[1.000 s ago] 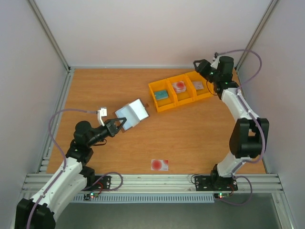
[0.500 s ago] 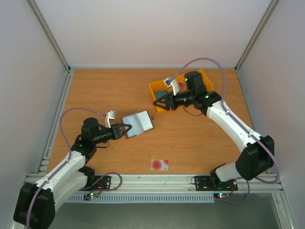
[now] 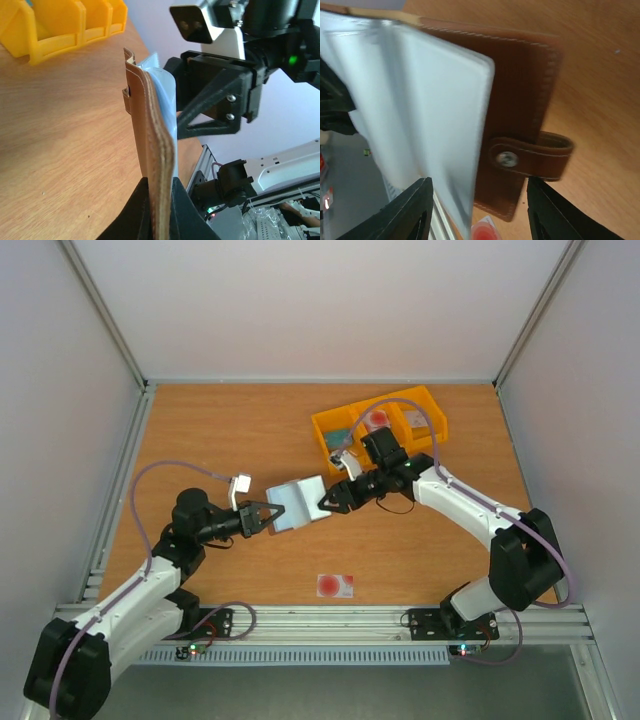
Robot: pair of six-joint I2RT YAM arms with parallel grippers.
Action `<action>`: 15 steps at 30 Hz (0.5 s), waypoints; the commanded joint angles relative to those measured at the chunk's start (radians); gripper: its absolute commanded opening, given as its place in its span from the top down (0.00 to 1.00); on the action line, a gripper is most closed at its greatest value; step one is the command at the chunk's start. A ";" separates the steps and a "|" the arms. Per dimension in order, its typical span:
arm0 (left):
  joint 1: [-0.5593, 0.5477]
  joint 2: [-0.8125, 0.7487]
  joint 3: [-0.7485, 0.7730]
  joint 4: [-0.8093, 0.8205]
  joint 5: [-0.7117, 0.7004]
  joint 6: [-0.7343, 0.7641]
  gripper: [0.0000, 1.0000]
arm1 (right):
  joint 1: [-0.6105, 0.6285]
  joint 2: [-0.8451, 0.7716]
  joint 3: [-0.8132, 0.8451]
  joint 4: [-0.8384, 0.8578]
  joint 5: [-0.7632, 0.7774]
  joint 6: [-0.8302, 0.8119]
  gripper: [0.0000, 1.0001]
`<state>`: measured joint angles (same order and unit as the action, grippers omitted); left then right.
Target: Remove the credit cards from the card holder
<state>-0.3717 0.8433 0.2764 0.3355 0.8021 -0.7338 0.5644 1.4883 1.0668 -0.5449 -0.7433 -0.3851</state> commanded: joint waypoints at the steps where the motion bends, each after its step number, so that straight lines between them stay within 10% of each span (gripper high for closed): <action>1: -0.007 -0.022 -0.005 0.117 0.047 0.034 1.00 | -0.064 -0.002 -0.015 -0.022 0.038 -0.033 0.48; 15: -0.010 -0.027 -0.005 0.119 0.034 0.034 1.00 | -0.022 0.002 -0.034 0.104 -0.172 0.006 0.46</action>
<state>-0.3767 0.8299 0.2764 0.3752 0.8268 -0.7242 0.5064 1.4887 1.0473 -0.5186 -0.7948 -0.3965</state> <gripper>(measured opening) 0.046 0.539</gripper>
